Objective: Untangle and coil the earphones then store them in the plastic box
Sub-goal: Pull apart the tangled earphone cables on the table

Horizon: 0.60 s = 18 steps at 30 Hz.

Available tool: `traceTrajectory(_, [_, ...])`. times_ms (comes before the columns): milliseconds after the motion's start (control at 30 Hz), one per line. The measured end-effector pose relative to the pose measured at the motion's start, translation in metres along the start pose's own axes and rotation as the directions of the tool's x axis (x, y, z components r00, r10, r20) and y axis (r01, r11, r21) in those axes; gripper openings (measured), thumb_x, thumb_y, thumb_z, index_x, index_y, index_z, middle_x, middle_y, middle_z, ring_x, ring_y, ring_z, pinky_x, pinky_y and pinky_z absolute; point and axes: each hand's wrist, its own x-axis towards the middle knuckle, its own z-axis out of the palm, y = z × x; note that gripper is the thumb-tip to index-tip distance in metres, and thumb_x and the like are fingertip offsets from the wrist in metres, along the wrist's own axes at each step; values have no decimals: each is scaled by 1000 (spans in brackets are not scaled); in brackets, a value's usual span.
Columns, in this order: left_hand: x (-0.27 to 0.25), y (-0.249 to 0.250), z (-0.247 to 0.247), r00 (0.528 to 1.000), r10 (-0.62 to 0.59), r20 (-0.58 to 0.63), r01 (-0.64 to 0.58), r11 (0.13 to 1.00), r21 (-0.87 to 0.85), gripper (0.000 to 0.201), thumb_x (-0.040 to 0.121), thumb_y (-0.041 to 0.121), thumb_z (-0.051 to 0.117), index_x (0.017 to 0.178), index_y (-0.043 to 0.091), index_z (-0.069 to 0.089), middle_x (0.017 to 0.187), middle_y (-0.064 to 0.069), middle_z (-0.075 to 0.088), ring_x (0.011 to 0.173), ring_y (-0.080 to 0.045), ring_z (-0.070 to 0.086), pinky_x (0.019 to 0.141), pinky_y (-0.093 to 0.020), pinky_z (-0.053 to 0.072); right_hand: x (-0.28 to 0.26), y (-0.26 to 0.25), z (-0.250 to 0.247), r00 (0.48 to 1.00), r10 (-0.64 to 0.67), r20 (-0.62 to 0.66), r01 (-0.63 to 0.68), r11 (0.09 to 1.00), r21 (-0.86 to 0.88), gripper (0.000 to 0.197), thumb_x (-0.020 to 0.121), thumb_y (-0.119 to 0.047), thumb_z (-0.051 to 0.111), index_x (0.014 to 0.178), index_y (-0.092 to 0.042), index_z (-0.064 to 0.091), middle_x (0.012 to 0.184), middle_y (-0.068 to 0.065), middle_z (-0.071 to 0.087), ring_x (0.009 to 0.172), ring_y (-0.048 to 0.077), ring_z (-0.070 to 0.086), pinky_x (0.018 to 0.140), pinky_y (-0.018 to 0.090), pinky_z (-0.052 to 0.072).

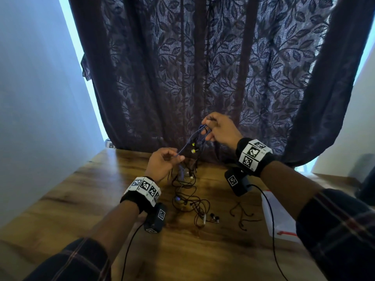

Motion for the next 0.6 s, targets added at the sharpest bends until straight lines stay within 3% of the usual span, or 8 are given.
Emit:
traceTrajectory(67, [1,-2,-5,997,-11,-82,19,995,102,15,78,22,84,74,18,70,100,1,67,88,-5,63,79,-16,47,-1,3,-2,998,11,-57,-8,999,47,19,106,-5,40,95,-7,55,79,15,63,43,8,56,44,22,44])
traceTrajectory(133, [2,-3,-10,993,-31,-117,47,989,141,16,78,21,84,76,11,71,81,1,68,71,1,62,67,-10,46,-3,10,-3,990,-2,-140,4,1000,15,14,104,-5,43,100,-7,57,75,7,61,45,4,56,43,16,45])
traceTrajectory(200, [0,-3,-14,990,-74,-119,92,985,146,14,80,13,82,78,8,69,63,2,63,53,4,58,56,-9,46,-3,19,-4,978,-13,-208,8,1000,-25,13,103,-8,46,99,-10,59,74,3,62,54,10,58,43,13,46])
traceTrajectory(300, [0,-6,-19,988,-113,-102,135,958,252,14,81,9,80,79,16,68,67,-1,65,63,-15,67,62,-24,55,-2,26,-6,963,81,-257,-50,991,125,17,104,-6,44,92,-8,55,71,7,58,47,11,56,37,15,42])
traceTrajectory(400, [-1,-6,-19,993,-95,-77,118,900,419,13,83,12,76,80,19,67,78,-1,70,78,-21,69,74,-28,55,-3,30,-5,956,168,-241,-85,943,321,19,104,-4,40,89,-5,51,71,10,53,36,7,50,34,17,37])
traceTrajectory(533, [-4,-6,-22,993,-90,-76,115,888,445,7,83,12,76,83,16,71,76,1,70,78,-19,71,77,-29,57,-3,36,2,955,112,-274,-78,989,129,15,103,-12,47,91,-14,56,72,5,62,52,14,59,45,20,49])
traceTrajectory(600, [-5,-10,-28,989,-106,-98,137,905,402,7,81,16,80,81,17,73,75,2,73,77,-17,72,81,-32,58,-2,42,4,946,175,-273,-128,975,183,23,103,-12,45,83,-17,55,74,8,63,52,17,62,48,24,52])
